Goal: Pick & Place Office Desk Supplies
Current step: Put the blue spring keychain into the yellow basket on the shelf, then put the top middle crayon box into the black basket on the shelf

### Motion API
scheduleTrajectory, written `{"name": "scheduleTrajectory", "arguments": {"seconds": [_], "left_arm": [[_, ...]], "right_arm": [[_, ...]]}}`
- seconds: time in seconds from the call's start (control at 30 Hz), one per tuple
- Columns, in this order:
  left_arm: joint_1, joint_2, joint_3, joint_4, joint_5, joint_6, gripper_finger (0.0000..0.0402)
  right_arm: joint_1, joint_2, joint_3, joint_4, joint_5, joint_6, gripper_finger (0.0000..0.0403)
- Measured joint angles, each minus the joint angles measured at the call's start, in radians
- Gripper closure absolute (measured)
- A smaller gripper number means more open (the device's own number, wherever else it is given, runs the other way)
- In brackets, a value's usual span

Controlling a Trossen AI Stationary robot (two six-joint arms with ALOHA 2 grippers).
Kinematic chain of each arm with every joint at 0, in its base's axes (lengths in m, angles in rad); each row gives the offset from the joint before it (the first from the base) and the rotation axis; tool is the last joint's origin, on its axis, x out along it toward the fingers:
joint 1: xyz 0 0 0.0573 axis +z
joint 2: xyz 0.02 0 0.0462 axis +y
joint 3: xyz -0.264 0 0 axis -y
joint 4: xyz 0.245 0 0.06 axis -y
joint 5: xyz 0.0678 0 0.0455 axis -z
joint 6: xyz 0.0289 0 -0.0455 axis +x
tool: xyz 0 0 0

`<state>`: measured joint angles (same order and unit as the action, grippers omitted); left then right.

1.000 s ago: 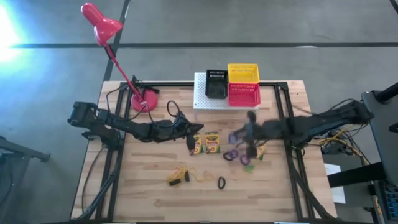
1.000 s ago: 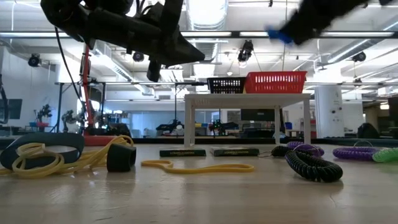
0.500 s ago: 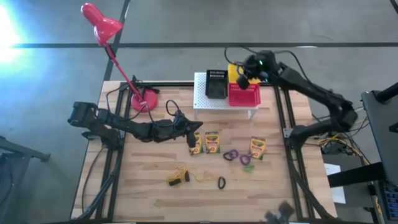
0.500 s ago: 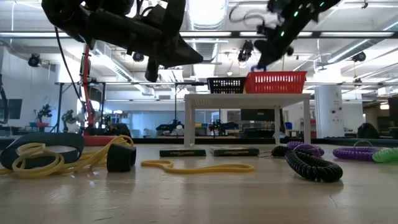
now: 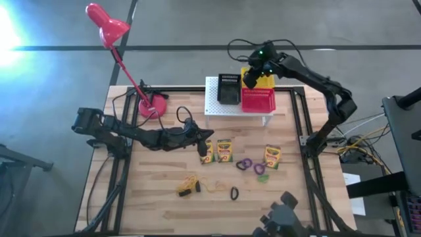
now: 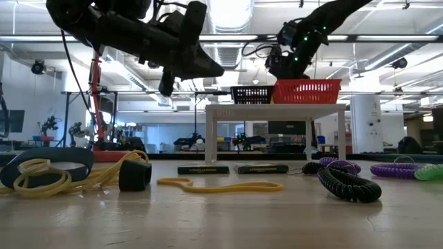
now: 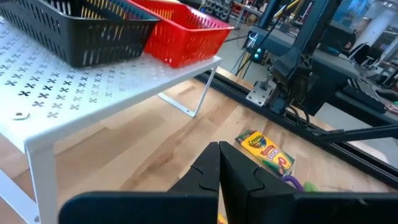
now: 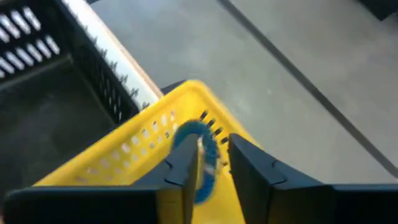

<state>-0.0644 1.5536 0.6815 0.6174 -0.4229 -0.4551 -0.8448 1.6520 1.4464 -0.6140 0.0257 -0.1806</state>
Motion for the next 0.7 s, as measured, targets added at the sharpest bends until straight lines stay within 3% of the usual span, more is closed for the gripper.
{"name": "scheduleTrajectory", "arguments": {"seconds": [0.2, 0.37, 0.53, 0.7], "left_arm": [[-0.011, 0.0, 0.0, -0.019, 0.004, -0.048, 0.0396], [-0.026, 0.0, 0.0, -0.024, 0.003, -0.046, 0.0396], [-0.027, 0.0, 0.0, -0.028, -0.002, -0.043, 0.0396], [-0.027, 0.0, 0.0, -0.035, -0.005, -0.039, 0.0396]], "right_arm": [[0.009, -0.061, 0.015, -0.027, -0.015, -0.019, 0.0247], [0.091, -0.251, -0.077, -0.056, -0.199, -0.01, 0.0231], [0.296, -0.49, -0.311, -0.049, -0.266, 0.04, 0.0236], [0.601, -0.696, -0.602, 0.065, -0.262, 0.204, 0.0245]]}}
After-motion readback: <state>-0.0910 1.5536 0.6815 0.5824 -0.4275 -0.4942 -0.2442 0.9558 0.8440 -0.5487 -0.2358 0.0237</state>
